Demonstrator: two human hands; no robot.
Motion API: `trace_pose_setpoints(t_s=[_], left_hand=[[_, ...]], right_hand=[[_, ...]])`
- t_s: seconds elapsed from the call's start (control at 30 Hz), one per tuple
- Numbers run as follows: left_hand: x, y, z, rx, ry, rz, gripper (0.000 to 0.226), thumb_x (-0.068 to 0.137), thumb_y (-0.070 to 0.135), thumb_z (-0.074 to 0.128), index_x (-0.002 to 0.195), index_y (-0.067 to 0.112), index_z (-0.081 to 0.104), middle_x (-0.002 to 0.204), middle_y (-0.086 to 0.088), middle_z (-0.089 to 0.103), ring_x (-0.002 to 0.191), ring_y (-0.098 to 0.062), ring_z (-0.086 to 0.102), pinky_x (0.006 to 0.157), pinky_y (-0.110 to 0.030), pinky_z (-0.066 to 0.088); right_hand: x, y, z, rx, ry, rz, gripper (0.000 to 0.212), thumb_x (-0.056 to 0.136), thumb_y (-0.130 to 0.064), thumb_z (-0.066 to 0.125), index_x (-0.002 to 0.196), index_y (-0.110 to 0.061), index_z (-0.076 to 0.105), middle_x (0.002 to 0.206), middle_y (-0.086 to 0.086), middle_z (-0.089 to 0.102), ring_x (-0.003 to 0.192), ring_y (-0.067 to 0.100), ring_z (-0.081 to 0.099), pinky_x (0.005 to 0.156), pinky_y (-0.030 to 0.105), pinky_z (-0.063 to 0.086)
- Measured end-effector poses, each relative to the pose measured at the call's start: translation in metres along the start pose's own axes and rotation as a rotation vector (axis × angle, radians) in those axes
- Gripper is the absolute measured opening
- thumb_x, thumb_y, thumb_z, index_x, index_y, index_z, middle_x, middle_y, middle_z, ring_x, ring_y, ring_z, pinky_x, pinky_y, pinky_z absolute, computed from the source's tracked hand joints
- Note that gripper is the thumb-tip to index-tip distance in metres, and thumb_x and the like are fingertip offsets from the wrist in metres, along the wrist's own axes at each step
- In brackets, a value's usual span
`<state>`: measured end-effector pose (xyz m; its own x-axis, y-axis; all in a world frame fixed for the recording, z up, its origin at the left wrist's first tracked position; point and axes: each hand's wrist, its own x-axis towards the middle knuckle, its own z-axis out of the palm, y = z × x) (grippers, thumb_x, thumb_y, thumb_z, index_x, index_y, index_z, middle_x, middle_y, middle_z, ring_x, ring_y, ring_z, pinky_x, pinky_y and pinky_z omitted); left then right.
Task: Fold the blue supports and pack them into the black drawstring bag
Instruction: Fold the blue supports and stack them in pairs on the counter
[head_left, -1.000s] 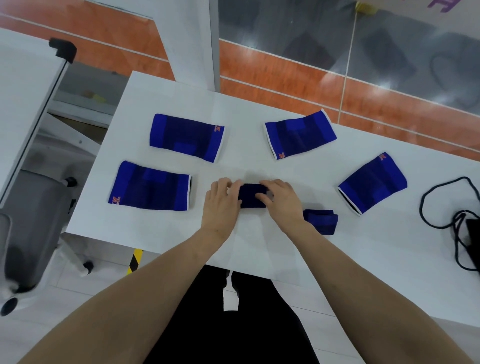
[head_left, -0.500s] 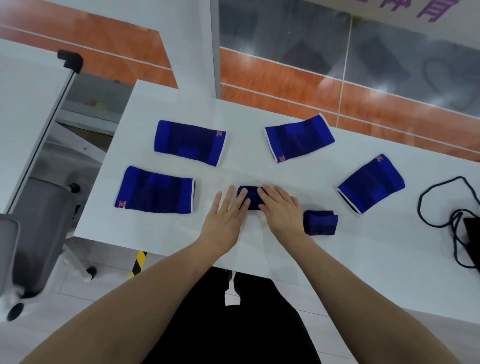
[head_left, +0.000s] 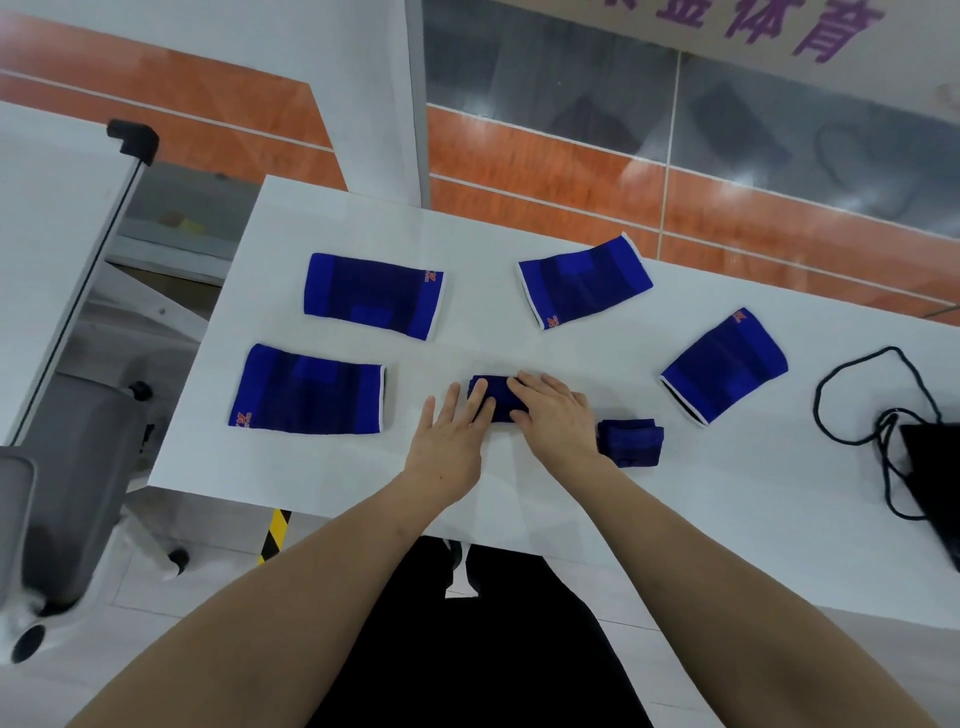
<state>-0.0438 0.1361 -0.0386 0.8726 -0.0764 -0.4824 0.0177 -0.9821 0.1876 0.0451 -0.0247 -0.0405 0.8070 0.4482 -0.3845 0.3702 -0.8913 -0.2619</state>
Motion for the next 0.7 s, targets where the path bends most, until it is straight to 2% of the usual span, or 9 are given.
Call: trace_pose_setpoints(t_s=[0.13,0.2,0.3,0.43,0.5,0.63,0.7], left_hand=[[0.003,0.008,-0.016,-0.139,0.151,0.004,0.056,0.095,0.009,0.047,0.149,0.017,0.037,0.167,-0.008,0.013,0.154,-0.034,0.007,0.125,-0.049,0.012],[0.008,0.016,-0.026,-0.189,0.241,0.004,0.053,0.093,0.007,0.054,0.144,0.013,0.043,0.162,-0.011,0.026,0.152,-0.034,0.017,0.123,-0.046,0.021],[0.020,0.034,-0.039,-0.233,0.310,0.038,0.052,0.090,0.008,0.061,0.140,0.010,0.050,0.152,-0.012,0.040,0.144,-0.032,0.034,0.118,-0.044,0.033],[0.043,0.072,-0.054,-0.248,0.303,0.043,0.049,0.093,0.009,0.059,0.141,0.014,0.051,0.145,-0.009,0.046,0.133,-0.027,0.045,0.108,-0.039,0.043],[0.055,0.095,-0.058,-0.238,0.295,0.052,0.047,0.093,0.011,0.058,0.139,0.016,0.050,0.140,-0.005,0.048,0.125,-0.024,0.049,0.102,-0.036,0.047],[0.079,0.143,-0.060,-0.225,0.231,0.044,0.042,0.096,0.014,0.052,0.138,0.018,0.050,0.132,-0.003,0.051,0.114,-0.024,0.051,0.091,-0.037,0.050],[0.092,0.166,-0.058,-0.219,0.194,0.038,0.041,0.098,0.015,0.049,0.139,0.018,0.049,0.131,-0.004,0.051,0.114,-0.024,0.050,0.091,-0.037,0.049]], right_hand=[[-0.010,0.003,-0.009,0.144,0.163,0.020,0.041,0.100,-0.018,0.060,0.141,-0.019,0.060,0.153,0.001,0.054,0.141,0.023,0.048,0.114,0.042,0.041],[-0.017,0.008,-0.015,0.242,0.270,0.055,0.037,0.099,-0.015,0.062,0.136,-0.014,0.065,0.146,0.005,0.060,0.134,0.025,0.054,0.113,0.039,0.043],[-0.026,0.022,-0.028,0.325,0.361,0.128,0.033,0.100,-0.015,0.060,0.132,-0.013,0.066,0.141,0.003,0.062,0.130,0.022,0.054,0.111,0.036,0.044],[-0.033,0.060,-0.049,0.352,0.393,0.205,0.030,0.102,-0.018,0.057,0.131,-0.016,0.066,0.138,-0.001,0.061,0.129,0.017,0.053,0.110,0.031,0.042],[-0.038,0.086,-0.055,0.356,0.414,0.227,0.029,0.101,-0.017,0.056,0.128,-0.016,0.066,0.135,-0.002,0.062,0.126,0.017,0.053,0.108,0.033,0.045],[-0.048,0.145,-0.063,0.377,0.411,0.307,0.031,0.099,-0.014,0.057,0.128,-0.016,0.066,0.132,-0.002,0.064,0.124,0.019,0.053,0.100,0.036,0.051],[-0.051,0.176,-0.068,0.387,0.405,0.320,0.030,0.098,-0.012,0.058,0.126,-0.015,0.067,0.129,0.000,0.065,0.121,0.021,0.055,0.097,0.035,0.051]])
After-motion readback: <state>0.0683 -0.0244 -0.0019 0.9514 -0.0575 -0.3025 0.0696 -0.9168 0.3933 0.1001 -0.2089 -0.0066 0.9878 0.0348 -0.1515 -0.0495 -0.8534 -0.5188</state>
